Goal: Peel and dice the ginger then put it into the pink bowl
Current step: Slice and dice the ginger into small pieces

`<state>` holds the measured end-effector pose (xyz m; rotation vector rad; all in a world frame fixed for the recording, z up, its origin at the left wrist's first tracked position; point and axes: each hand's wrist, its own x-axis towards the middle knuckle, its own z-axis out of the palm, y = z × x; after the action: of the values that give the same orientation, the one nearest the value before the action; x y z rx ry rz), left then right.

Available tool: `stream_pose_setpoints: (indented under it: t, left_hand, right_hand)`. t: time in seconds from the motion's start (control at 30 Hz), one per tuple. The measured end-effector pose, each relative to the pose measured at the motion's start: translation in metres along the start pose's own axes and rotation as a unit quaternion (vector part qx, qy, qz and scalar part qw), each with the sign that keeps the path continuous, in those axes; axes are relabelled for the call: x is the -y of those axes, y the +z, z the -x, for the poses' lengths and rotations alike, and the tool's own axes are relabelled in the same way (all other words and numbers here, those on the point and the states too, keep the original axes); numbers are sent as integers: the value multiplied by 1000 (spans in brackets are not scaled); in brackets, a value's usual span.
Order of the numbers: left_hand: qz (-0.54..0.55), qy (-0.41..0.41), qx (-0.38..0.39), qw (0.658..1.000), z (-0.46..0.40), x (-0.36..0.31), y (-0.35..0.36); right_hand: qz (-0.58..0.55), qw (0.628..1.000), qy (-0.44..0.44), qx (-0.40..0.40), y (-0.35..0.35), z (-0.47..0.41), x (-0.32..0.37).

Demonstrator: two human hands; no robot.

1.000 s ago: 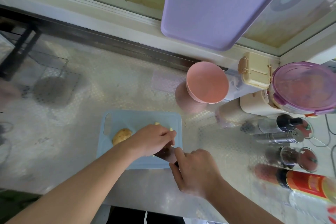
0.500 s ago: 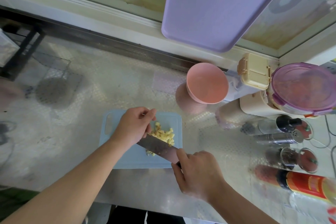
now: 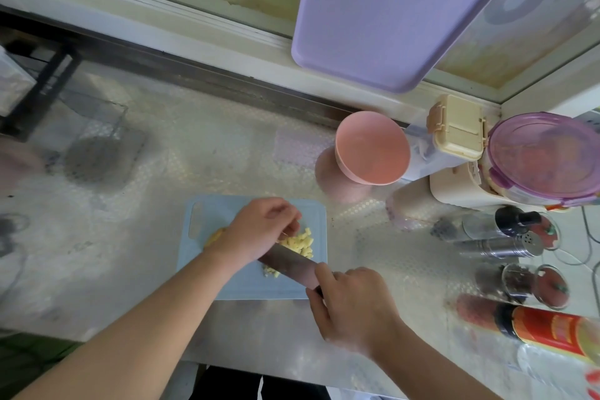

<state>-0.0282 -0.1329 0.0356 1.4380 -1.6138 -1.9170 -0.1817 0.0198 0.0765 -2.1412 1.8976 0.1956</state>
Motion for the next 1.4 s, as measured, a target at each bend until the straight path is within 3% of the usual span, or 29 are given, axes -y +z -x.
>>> stream_pose_setpoints:
  t: [0.13, 0.23, 0.37, 0.47, 0.57, 0.67, 0.83, 1.03, 1.17, 1.4]
  left_hand:
    - [113, 34, -174, 978, -2, -1, -27]
    - [152, 61, -255, 953, 0, -1, -41]
    - [82, 27, -292, 952, 8, 21, -58]
    - [-8, -10, -313, 950, 22, 42, -65]
    - [-69, -31, -297, 952, 35, 57, -66]
    - [-163, -28, -214, 963, 42, 72, -64]
    - [-350, 1, -159, 923, 46, 87, -61]
    - [-333, -31, -185, 924, 45, 84, -58]
    - [-263, -65, -208, 940, 47, 83, -63]
    - [-166, -47, -203, 964, 49, 76, -54]
  right_hand:
    - [-62, 993, 104, -4, 3, 5, -2]
    - [-122, 979, 161, 3, 16, 8, 4]
    - [-314, 929, 195, -32, 30, 10, 28]
    - [-391, 894, 217, -24, 44, 6, 53]
    - [-413, 880, 234, -5, 62, 1, 68]
    - [-397, 883, 249, -9, 71, -2, 69]
    - [-354, 898, 258, -38, 66, -6, 55]
    - [-392, 885, 245, -50, 54, -14, 67]
    - [-436, 864, 253, -10, 58, -21, 80]
    - [-381, 878, 284, -46, 58, -13, 67]
